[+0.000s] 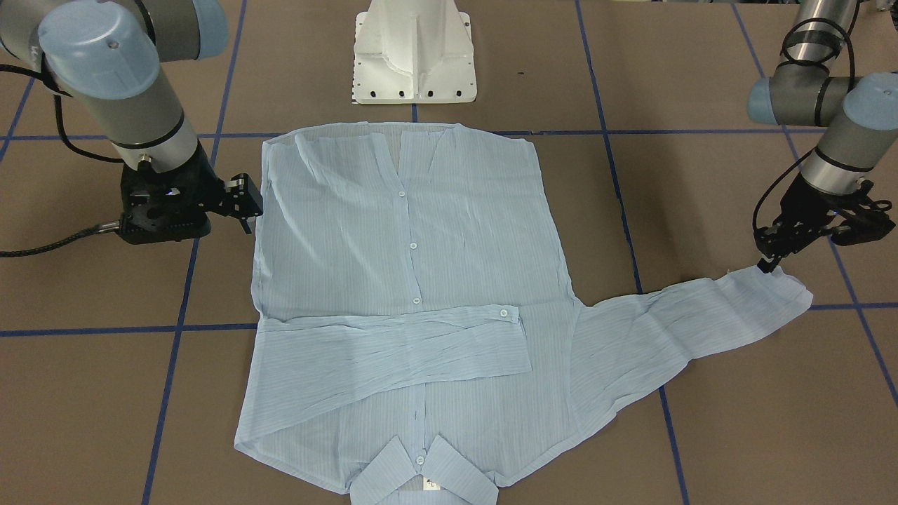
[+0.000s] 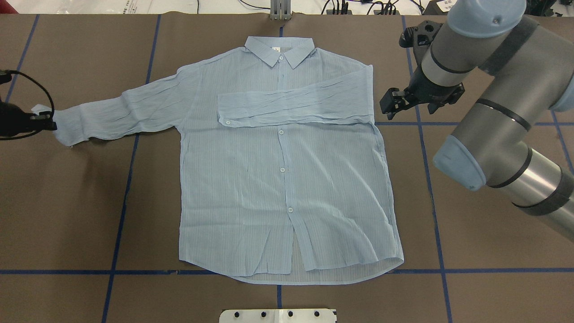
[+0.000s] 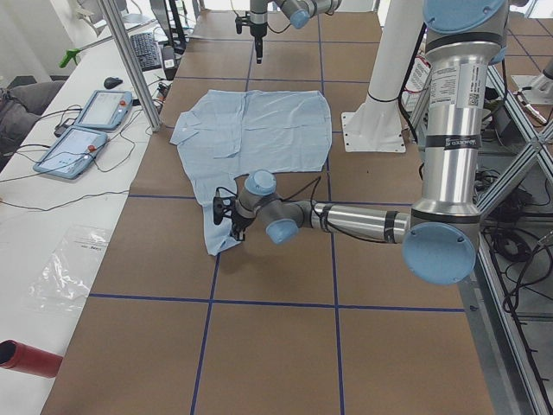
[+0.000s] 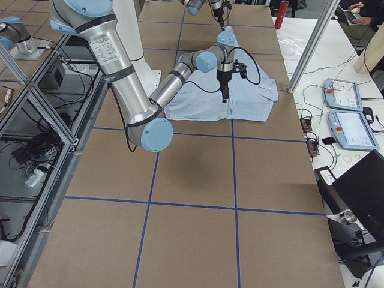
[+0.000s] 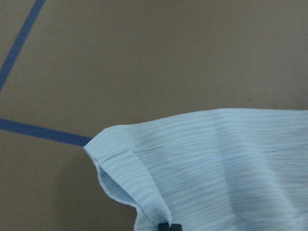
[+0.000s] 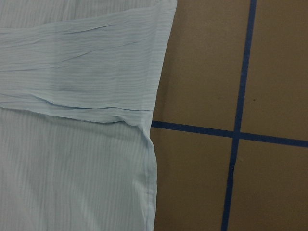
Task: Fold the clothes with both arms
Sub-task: 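Fold the held sleeve with the left gripper across the shirt body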
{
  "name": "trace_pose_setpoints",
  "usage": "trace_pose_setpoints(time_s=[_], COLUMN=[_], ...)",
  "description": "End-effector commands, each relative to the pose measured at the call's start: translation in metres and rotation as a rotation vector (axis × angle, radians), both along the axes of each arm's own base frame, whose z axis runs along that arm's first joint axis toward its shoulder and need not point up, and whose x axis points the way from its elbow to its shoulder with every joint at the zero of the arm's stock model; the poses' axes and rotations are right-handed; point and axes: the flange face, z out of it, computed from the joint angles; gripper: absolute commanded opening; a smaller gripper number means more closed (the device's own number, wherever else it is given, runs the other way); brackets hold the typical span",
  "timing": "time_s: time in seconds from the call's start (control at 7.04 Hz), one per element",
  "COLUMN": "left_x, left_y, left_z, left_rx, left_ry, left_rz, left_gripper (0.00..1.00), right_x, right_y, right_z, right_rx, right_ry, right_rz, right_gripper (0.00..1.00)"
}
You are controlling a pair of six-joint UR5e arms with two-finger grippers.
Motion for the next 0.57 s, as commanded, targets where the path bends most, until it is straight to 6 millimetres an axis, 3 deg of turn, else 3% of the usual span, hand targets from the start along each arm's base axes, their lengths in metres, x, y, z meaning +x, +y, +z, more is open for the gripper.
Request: trace_pose_setpoints(time_s=[0.0, 0.28, 0.43], left_x=[0.027, 0.058, 0.079], left_y=[-0.046, -0.078, -0.075], left_z=[-0.155, -0.276, -0.328], left_rx=[-0.03, -0.129, -0.187], left_ry=[-0.007, 0.065, 0.144], left_rz=[-0.015, -0.099, -0.113], left_gripper=[0.0, 0.0, 0.0], right_x=[0.044, 0.077, 0.092], right_y=[-0.011, -0.012, -0.013], right_z=[0.037, 0.075, 0.088], right_rx=[0.026, 0.015, 0.009], right_ry=[0.037, 0.051, 0.051], right_rz=[-0.032, -0.061, -0.069], right_gripper=[1.0, 1.0, 1.0])
